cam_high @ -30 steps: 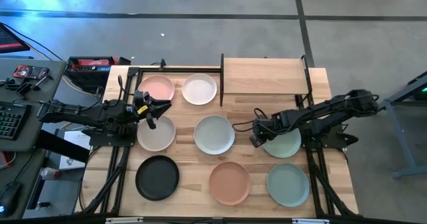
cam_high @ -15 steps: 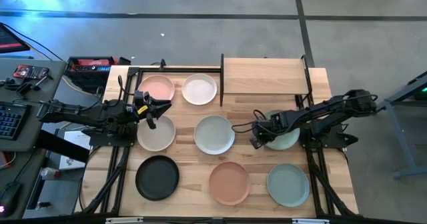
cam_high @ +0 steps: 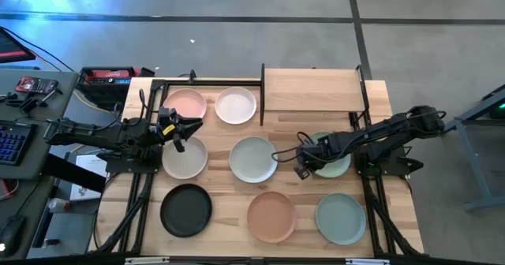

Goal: Place and stack plates onto a shelf
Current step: Put the green plate on the shelf

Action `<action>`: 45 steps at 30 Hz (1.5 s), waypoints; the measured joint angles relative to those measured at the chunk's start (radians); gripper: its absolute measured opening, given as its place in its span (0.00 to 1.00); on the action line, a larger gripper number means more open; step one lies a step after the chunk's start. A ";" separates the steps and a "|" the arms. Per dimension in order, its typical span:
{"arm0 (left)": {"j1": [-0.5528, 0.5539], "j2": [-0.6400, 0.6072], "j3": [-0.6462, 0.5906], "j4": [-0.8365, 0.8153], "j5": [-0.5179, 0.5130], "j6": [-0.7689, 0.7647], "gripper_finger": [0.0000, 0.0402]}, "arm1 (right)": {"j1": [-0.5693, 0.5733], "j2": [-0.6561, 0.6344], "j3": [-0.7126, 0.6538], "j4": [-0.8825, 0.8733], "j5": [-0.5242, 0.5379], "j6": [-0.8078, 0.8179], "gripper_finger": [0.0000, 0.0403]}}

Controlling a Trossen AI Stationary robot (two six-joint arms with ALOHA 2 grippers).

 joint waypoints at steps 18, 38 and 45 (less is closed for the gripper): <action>0.000 0.000 0.000 -0.001 -0.005 -0.010 0.23 | 0.020 -0.001 0.210 -0.099 0.032 -0.006 0.00; 0.000 0.000 0.000 -0.082 -0.005 -0.008 0.23 | 0.058 -0.003 0.371 -0.230 0.095 -0.062 0.00; 0.000 0.000 0.000 -0.083 -0.004 -0.008 0.23 | 0.060 0.001 0.371 -0.195 0.082 -0.112 0.02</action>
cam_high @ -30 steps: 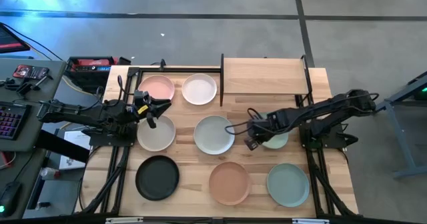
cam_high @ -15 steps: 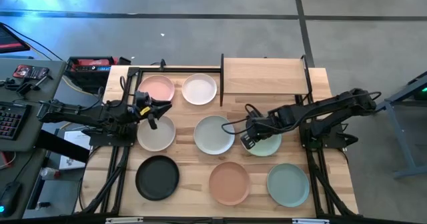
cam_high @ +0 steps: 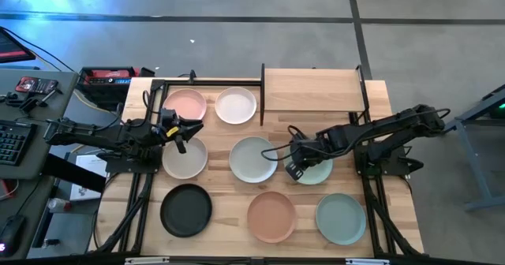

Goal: Place and stack plates onto a shelf
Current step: Put the green plate on the shelf

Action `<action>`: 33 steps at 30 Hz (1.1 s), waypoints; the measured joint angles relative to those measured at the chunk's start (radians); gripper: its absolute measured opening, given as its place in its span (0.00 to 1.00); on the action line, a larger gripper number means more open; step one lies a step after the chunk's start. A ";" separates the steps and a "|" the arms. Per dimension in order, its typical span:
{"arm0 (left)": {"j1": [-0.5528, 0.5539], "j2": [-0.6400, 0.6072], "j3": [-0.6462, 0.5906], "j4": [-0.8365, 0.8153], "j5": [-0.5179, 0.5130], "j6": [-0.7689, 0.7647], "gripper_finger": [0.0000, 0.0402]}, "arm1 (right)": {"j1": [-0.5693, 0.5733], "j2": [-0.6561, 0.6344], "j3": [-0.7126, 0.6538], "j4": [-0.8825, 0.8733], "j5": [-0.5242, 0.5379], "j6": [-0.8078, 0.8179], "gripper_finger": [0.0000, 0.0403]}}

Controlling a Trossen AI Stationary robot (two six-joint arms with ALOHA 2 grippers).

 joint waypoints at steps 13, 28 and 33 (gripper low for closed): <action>0.000 0.000 0.000 -0.005 0.000 -0.001 0.23 | 0.027 0.113 -0.001 0.007 0.036 0.050 0.33; 0.000 0.000 0.000 -0.007 0.000 -0.002 0.23 | 0.082 0.330 -0.001 0.045 -0.024 0.053 0.33; 0.000 0.000 0.000 -0.015 0.000 -0.002 0.23 | 0.093 0.364 -0.001 0.045 0.001 0.064 0.33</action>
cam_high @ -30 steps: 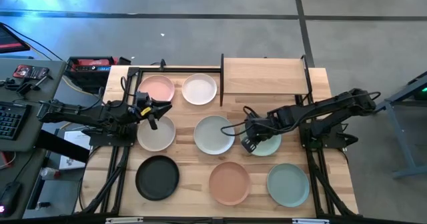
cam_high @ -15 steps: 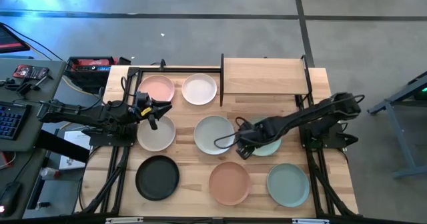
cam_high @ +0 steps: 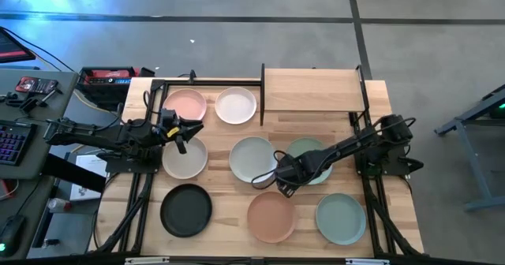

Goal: Place and stack plates onto a shelf
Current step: Put the green plate on the shelf

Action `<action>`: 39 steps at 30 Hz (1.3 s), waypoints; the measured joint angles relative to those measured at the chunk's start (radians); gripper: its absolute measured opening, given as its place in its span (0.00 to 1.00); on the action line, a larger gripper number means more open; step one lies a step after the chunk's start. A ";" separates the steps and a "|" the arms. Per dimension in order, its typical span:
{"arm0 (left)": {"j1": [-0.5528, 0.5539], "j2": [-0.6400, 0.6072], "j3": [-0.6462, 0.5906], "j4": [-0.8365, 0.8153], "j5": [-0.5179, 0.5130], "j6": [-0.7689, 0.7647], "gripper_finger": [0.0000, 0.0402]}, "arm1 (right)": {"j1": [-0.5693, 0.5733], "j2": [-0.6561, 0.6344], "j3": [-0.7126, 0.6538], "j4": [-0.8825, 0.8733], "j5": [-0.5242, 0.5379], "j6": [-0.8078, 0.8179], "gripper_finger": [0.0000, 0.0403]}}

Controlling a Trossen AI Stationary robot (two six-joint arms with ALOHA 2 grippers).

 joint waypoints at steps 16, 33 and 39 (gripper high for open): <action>0.000 0.000 0.000 -0.007 0.000 0.000 0.23 | 0.000 0.055 0.001 -0.004 0.019 0.031 0.17; 0.000 0.000 0.000 -0.018 0.000 0.001 0.23 | 0.001 0.054 0.182 -0.223 -0.001 0.035 0.00; 0.000 0.000 0.000 -0.019 0.000 0.001 0.23 | 0.001 0.054 0.295 -0.317 0.016 0.048 0.00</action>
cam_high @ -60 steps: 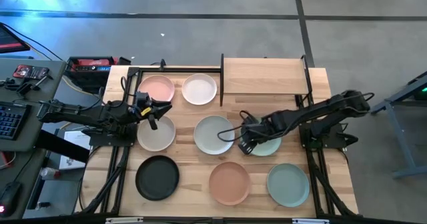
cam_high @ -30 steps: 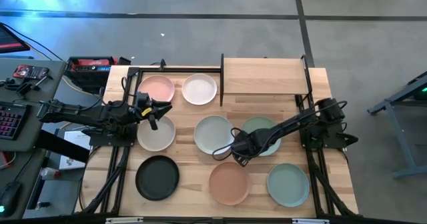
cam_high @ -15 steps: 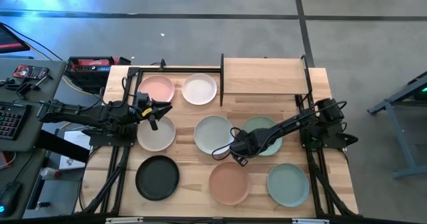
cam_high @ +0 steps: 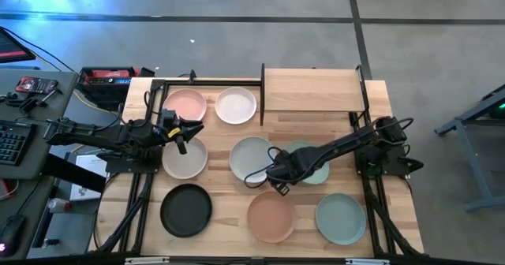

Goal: Place and stack plates onto a shelf
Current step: Put the green plate on the shelf

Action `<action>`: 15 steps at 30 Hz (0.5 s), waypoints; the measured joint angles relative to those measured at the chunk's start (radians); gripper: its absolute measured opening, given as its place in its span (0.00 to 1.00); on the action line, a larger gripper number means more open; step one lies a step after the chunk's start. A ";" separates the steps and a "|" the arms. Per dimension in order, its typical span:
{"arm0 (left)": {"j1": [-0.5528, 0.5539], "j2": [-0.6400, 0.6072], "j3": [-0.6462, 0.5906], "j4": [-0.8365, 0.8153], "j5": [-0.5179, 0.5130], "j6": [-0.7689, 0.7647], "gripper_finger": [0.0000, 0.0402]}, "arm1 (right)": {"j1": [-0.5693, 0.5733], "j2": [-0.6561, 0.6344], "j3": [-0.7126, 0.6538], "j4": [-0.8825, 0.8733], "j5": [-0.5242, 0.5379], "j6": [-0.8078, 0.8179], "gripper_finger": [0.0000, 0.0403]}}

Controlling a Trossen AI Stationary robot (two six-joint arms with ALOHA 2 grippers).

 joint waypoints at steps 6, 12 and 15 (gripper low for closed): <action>0.000 0.000 0.000 -0.016 0.000 0.000 0.23 | 0.007 0.000 0.099 -0.056 0.032 0.026 0.00; 0.000 0.000 0.000 -0.017 0.000 0.000 0.23 | 0.030 0.000 0.201 -0.131 0.080 0.083 0.00; 0.000 0.000 0.000 -0.017 0.000 0.000 0.23 | 0.040 0.000 0.261 -0.160 0.119 0.091 0.00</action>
